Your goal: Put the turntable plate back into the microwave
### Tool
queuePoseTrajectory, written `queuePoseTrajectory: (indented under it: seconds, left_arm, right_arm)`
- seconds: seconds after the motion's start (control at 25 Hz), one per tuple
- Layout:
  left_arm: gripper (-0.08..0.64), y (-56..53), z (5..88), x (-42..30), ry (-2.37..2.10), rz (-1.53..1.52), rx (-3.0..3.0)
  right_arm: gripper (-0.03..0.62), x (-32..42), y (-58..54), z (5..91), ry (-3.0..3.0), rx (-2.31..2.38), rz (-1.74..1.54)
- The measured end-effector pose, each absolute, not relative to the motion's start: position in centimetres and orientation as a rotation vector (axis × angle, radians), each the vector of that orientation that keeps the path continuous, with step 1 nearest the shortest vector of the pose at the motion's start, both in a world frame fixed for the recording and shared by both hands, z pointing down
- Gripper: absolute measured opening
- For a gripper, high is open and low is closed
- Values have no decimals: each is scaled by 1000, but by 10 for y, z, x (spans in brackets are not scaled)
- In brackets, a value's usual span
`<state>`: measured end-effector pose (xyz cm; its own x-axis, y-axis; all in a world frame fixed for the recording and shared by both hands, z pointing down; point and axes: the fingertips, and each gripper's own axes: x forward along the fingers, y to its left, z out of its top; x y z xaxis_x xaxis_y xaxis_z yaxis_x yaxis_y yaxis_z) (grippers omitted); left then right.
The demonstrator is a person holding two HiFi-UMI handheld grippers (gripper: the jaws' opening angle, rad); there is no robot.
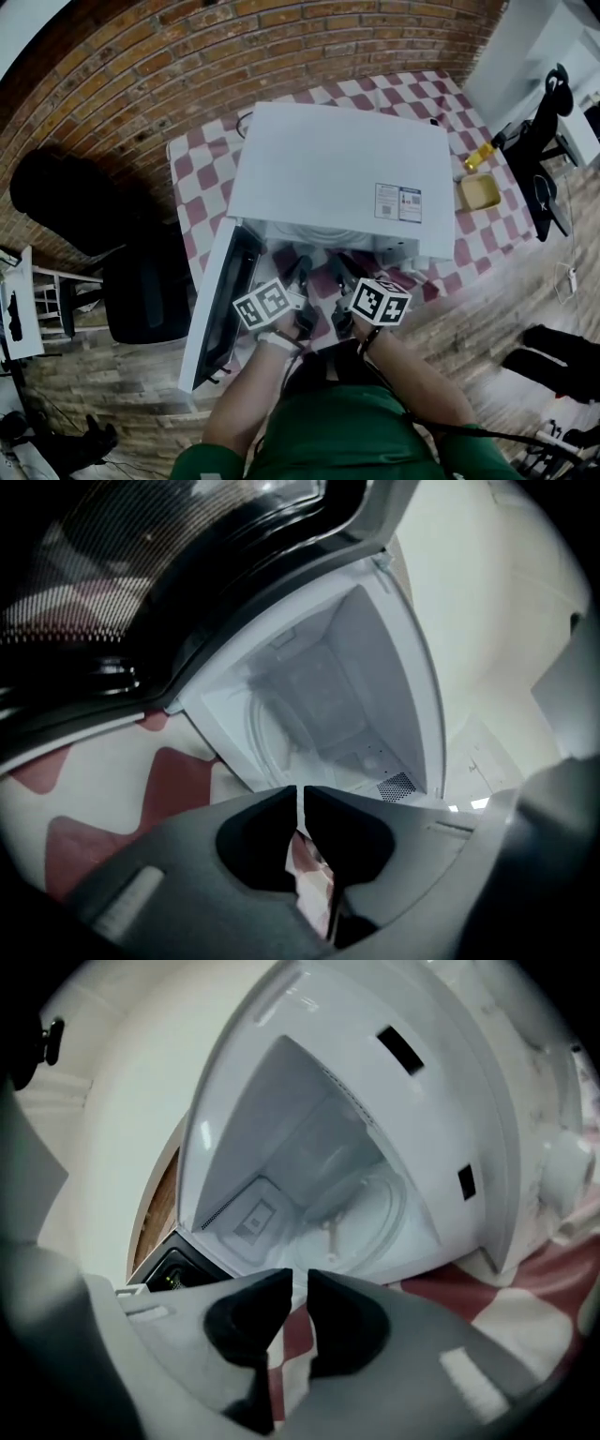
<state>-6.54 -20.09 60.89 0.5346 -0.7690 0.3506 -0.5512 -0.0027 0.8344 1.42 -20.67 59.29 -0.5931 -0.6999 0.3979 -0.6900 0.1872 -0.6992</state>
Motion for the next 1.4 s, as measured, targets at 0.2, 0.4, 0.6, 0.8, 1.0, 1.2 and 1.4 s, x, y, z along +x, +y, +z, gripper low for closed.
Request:
queuePoseTrajectory:
  seconds: [0.2, 0.4, 0.6, 0.8, 1.0, 1.2, 1.4]
  left_arm:
    - [31, -185, 568, -70, -1173, -245, 1771]
    - [31, -169, 525, -80, -1293, -156, 1922]
    - [31, -155, 484, -75, -1387, -28, 2135]
    - [31, -143, 454, -66, -1422, 9, 2261]
    - [31, -136, 434, -59, -1437, 18, 2328]
    - [31, -133, 413, -56, -1464, 14, 2387]
    - [31, -134, 400, -53, -1468, -35, 2392]
  right_arm:
    - [28, 18, -199, 556, 2529, -1399, -1254]
    - [23, 15, -186, 513, 2680, -1358, -1045]
    - [23, 13, -173, 475, 2825, -1350, -780]
    - [23, 11, -160, 445, 2885, -1322, -592]
    - [23, 12, -153, 424, 2913, -1308, -472]
    - [23, 11, -146, 402, 2939, -1292, -328]
    - [23, 12, -146, 398, 2940, -1293, -302]
